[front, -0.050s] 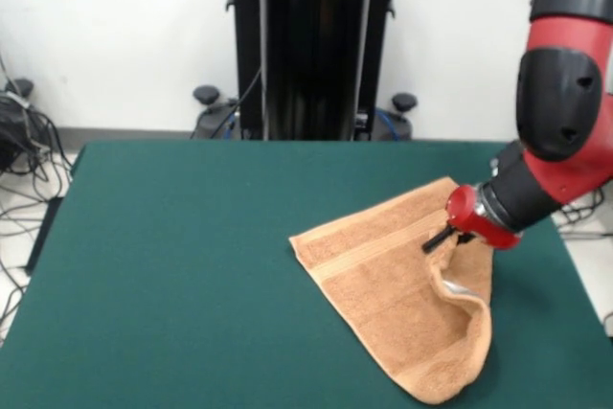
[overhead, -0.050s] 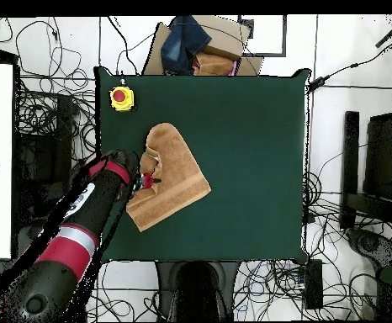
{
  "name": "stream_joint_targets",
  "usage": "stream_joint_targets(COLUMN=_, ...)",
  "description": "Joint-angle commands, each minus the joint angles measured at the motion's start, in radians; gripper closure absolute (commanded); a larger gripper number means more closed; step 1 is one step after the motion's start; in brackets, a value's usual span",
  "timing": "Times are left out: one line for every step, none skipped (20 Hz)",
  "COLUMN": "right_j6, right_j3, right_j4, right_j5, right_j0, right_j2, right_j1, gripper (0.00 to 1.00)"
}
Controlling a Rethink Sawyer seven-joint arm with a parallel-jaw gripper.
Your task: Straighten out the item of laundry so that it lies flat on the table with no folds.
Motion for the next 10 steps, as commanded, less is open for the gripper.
stream_joint_targets(right_j6=0.28, right_j3=0.046, right_j4=0.035, right_j5=0.056, right_j0=0.019, right_j2=0.03, right_j1=0.007, gripper=1.0)
stream_joint_targets(right_j6=0.279, right_j3=0.045, right_j4=0.035, right_j5=0.059, right_j0=0.019, right_j2=0.029, right_j1=0.007, gripper=1.0)
stream_joint_targets(right_j6=0.279, right_j3=0.043, right_j4=0.036, right_j5=0.062, right_j0=0.018, right_j2=0.028, right_j1=0.007, gripper=1.0)
stream_joint_targets(right_j6=0.282, right_j3=0.038, right_j4=0.035, right_j5=0.046, right_j0=0.019, right_j2=0.026, right_j1=0.01, gripper=1.0)
stream_joint_targets(right_j6=0.284, right_j3=0.025, right_j4=0.034, right_j5=0.024, right_j0=0.02, right_j2=0.023, right_j1=0.015, gripper=1.0)
stream_joint_targets(right_j6=0.284, right_j3=0.017, right_j4=0.045, right_j5=0.028, right_j0=0.019, right_j2=0.038, right_j1=0.018, gripper=1.0)
stream_joint_targets(right_j6=0.293, right_j3=-0.001, right_j4=0.051, right_j5=0.036, right_j0=0.022, right_j2=0.035, right_j1=0.028, gripper=1.0)
stream_joint_targets(right_j6=0.303, right_j3=-0.019, right_j4=0.057, right_j5=0.045, right_j0=0.025, right_j2=0.032, right_j1=0.037, gripper=1.0)
stream_joint_targets(right_j6=0.304, right_j3=-0.025, right_j4=0.06, right_j5=0.055, right_j0=0.028, right_j2=0.033, right_j1=0.035, gripper=1.0)
stream_joint_targets(right_j6=0.305, right_j3=-0.025, right_j4=0.061, right_j5=0.07, right_j0=0.033, right_j2=0.03, right_j1=0.03, gripper=1.0)
